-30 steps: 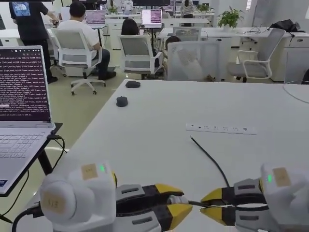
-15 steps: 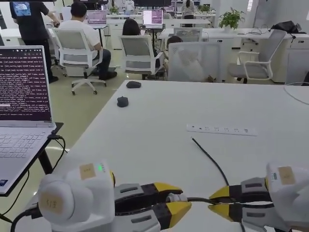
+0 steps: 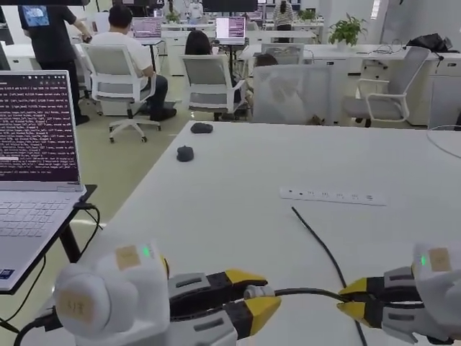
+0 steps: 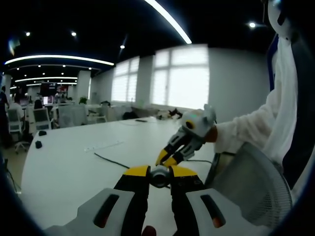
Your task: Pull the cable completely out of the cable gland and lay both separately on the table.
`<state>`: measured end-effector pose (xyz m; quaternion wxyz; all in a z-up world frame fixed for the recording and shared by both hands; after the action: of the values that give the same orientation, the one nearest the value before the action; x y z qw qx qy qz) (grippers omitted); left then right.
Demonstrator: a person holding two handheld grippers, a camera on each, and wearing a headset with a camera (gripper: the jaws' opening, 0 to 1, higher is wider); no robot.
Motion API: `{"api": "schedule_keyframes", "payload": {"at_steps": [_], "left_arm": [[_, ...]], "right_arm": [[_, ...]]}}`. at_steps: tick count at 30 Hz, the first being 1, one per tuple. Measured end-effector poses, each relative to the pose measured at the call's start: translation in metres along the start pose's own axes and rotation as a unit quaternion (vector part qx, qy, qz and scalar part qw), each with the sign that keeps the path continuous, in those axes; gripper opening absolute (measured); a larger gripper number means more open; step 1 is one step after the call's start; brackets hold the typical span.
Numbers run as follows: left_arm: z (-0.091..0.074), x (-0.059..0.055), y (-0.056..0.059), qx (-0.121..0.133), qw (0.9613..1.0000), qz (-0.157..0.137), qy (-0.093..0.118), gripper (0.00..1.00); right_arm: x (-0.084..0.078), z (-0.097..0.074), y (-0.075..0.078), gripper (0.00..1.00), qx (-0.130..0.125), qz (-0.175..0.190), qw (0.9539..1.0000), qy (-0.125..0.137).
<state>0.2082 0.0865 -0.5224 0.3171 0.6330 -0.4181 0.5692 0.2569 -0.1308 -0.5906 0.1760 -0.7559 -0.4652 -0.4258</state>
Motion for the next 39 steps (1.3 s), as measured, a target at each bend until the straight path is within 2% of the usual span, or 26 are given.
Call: {"api": "schedule_keyframes", "payload": {"at_steps": [4,6,11,14,21,30,39], "left_arm": [[-0.002,-0.003,-0.005,0.016,0.9998,-0.007,-0.005,0.16],[-0.003,-0.003,-0.008,0.026,0.9996,-0.008,-0.006,0.16],[-0.006,-0.005,-0.013,0.041,0.9990,-0.018,-0.005,0.16],[-0.005,-0.006,-0.013,0.042,0.9989,-0.021,-0.008,0.16],[-0.004,-0.009,-0.014,0.041,0.9987,-0.025,-0.016,0.16],[-0.005,-0.011,-0.018,0.048,0.9981,-0.034,-0.020,0.16],[-0.006,-0.015,-0.022,0.052,0.9973,-0.045,-0.027,0.16]], "right_arm": [[-0.011,0.001,0.010,0.07,0.001,0.011,0.9998,-0.017],[-0.020,0.003,0.015,0.07,-0.008,0.005,0.9989,-0.046],[-0.032,0.014,0.028,0.07,-0.022,0.019,0.9979,-0.059],[-0.038,0.026,0.036,0.07,-0.036,0.034,0.9964,-0.068],[-0.039,0.061,0.043,0.07,-0.040,0.050,0.9945,-0.083],[-0.033,0.103,0.042,0.07,-0.020,0.065,0.9942,-0.083],[-0.043,0.124,0.044,0.07,-0.002,0.080,0.9915,-0.102]]}}
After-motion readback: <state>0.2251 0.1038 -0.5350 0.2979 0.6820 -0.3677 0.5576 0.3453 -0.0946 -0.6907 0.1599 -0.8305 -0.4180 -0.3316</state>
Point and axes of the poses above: the centre of the closed fingertips' face, and the gripper's own axes: z roughly forward along the fingers, y roughly to its right, x roughly out of its top, the point moved 7 cm from there along -z, roughly backward along the fingers, and after that the axes turned 10 degrees about z, right-handed, at the moved point
